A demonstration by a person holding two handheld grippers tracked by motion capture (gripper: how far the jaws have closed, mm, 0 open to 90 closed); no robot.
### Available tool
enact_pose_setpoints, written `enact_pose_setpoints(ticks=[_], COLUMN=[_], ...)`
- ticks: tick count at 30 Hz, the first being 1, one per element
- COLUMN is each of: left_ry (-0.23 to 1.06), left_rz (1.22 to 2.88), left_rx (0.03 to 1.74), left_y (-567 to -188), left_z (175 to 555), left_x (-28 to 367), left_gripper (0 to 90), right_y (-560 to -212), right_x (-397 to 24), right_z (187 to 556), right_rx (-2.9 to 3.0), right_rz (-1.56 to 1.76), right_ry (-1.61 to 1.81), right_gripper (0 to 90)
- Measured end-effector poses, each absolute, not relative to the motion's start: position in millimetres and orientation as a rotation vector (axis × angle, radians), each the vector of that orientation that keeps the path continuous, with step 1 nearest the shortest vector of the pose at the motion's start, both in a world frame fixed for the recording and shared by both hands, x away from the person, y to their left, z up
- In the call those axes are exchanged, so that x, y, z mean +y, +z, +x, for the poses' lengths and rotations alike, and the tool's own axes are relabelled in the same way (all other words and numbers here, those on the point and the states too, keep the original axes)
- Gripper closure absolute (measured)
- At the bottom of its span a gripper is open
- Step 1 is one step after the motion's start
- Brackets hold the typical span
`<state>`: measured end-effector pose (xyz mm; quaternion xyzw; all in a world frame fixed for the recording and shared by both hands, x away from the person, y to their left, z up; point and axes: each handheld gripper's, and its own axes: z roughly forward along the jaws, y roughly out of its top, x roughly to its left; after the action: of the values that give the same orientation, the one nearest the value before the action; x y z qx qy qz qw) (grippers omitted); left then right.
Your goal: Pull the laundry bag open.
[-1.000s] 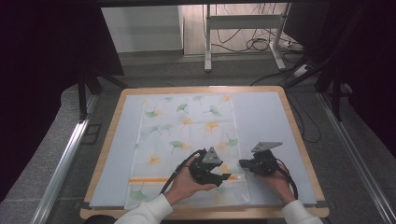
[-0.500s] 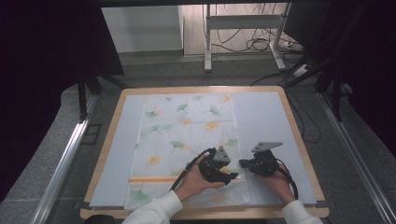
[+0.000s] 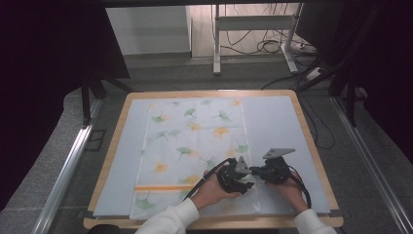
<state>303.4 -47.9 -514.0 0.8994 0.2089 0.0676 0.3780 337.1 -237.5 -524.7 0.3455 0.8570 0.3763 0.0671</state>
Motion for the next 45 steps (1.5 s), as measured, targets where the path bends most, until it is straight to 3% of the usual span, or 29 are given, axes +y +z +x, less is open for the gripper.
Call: enact_pose_setpoints(ticks=[13,24,33,35,45], left_ry=[0.162,0.118,0.108,0.095,0.126], left_rz=[2.335,2.321,2.326,2.318,2.327], left_rx=[0.515,0.522,0.508,0.509,0.492], left_y=[-522.2,-523.1,-522.6,-522.0,-522.0], left_z=[307.0,306.2,305.0,303.1,300.7], left_x=[-54.2,-53.2,-52.9,-51.8,-53.4], left_gripper=[62.8,83.8,85.4,90.0,90.0], right_y=[-525.4,-526.1,-526.3,-526.3,-526.5], right_x=[-239.5,-240.4,-240.9,-241.0,-240.9], right_z=[338.3,338.2,338.4,338.3,338.1], right_rx=[2.585,2.581,2.583,2.583,2.581], right_rz=[1.064,1.074,1.078,1.077,1.076], right_ry=[1.153,1.165,1.171,1.171,1.172], right_gripper=[89.1,89.1,89.1,89.1,89.1])
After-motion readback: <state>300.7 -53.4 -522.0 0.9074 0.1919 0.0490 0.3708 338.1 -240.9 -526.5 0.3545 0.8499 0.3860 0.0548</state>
